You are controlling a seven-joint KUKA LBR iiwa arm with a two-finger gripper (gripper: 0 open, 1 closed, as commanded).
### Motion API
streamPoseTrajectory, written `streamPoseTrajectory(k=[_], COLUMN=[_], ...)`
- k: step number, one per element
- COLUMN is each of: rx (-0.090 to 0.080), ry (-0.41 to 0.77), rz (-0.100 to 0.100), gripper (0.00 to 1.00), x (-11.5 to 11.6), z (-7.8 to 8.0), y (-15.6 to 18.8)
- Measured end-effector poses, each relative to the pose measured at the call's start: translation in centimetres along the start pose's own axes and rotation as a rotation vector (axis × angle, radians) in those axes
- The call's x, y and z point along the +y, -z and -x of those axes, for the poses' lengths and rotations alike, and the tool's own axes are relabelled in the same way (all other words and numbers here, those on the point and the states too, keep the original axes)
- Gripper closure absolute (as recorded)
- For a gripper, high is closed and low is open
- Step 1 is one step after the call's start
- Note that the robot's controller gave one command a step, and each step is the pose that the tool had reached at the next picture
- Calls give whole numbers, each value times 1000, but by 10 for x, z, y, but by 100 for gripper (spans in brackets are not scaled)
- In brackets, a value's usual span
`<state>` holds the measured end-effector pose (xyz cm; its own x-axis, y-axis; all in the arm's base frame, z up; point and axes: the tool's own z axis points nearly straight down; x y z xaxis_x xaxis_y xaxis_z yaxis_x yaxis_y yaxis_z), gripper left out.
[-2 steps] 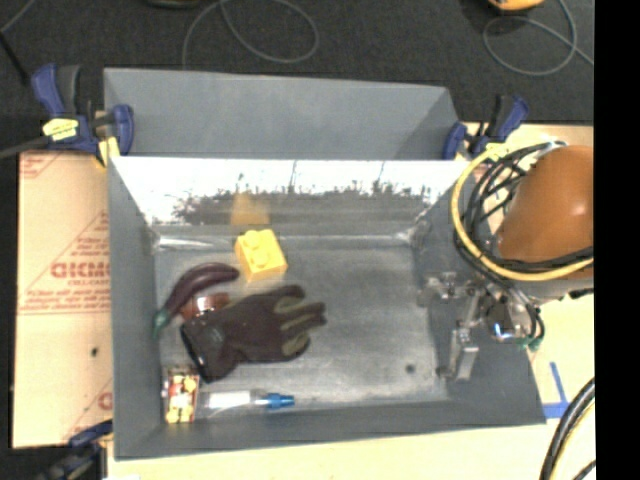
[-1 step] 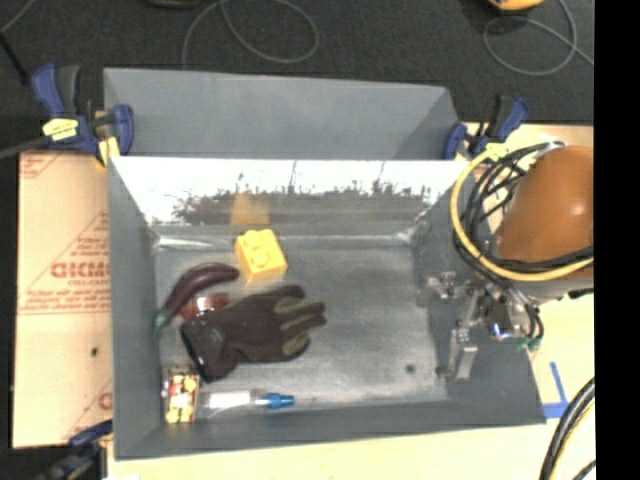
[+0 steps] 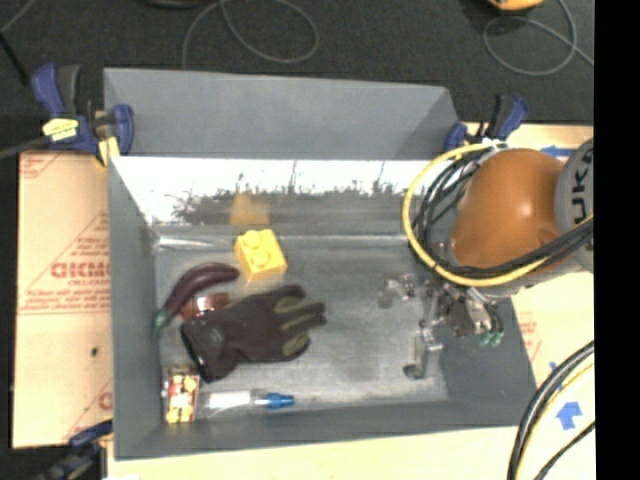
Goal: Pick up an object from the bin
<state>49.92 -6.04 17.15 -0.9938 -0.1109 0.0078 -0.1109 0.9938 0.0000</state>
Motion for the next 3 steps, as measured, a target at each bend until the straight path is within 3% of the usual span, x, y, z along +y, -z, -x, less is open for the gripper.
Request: streamPoseTrajectory(k=[1, 2, 3], rx=[-16, -13, -12], ry=[296, 190, -34], rz=[-6, -2, -1], gripper=[0, 0, 0], x=[35, 35, 57], z=[19, 57, 49], y=[9, -24, -43])
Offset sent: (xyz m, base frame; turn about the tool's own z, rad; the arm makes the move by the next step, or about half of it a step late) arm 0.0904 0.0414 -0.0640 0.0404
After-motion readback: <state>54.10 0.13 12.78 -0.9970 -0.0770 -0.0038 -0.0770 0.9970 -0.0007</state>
